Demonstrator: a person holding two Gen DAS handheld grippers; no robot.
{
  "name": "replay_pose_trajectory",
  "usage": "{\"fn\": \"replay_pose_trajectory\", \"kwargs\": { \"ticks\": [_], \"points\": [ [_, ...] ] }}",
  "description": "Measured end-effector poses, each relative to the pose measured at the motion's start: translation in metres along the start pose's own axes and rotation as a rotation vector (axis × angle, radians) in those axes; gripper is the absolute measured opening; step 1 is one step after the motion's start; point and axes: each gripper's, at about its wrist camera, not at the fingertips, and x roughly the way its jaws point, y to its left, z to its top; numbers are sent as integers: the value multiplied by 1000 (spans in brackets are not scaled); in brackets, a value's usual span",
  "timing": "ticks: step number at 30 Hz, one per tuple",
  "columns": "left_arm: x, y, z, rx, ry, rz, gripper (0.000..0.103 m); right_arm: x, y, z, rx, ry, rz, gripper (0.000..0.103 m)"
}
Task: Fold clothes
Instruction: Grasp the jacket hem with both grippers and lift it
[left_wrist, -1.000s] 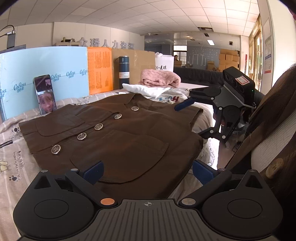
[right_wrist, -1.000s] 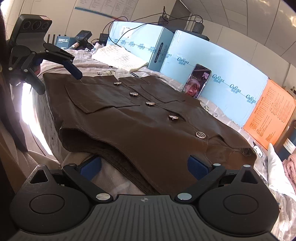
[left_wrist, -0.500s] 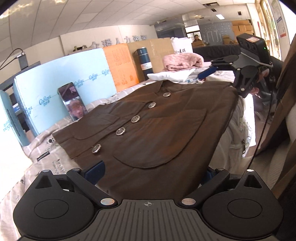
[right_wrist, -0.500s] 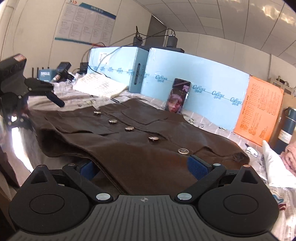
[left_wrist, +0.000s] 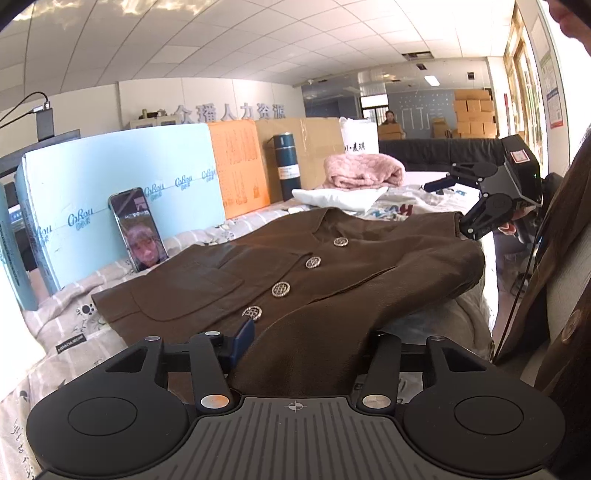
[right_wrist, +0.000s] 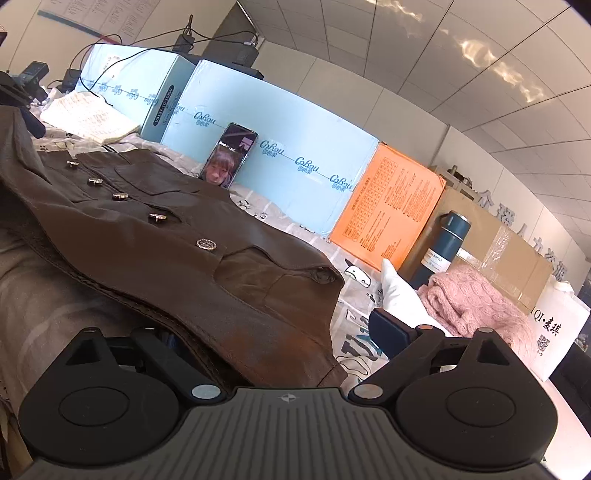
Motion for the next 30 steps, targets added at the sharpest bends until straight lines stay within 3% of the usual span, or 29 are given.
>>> {"fn": "replay_pose_trajectory", "kwargs": {
  "ticks": [1,3,6,8,14,19,25,30],
  "points": [
    [1,3,2,-6,-10,3,48,2,-3,3,13,-2,22,74],
    [3,9,5,-15,-29,9,46,5,-10,7,38,5,50,43],
    [8,17,11,-15,-53,26,36,14,-20,13,50,1,67,22],
    [11,21,14,6,-63,48,31,20,-29,18,67,-31,90,15],
    [14,38,30,83,-135,130,28,43,-51,44,57,-166,106,11],
    [34,67,41,113,-119,141,28,82,-64,60,36,-209,132,10],
    [69,111,44,80,-70,109,28,135,-77,68,55,-175,178,8],
    [105,146,37,15,31,61,28,181,-91,61,124,-89,235,8]
  ]
}}
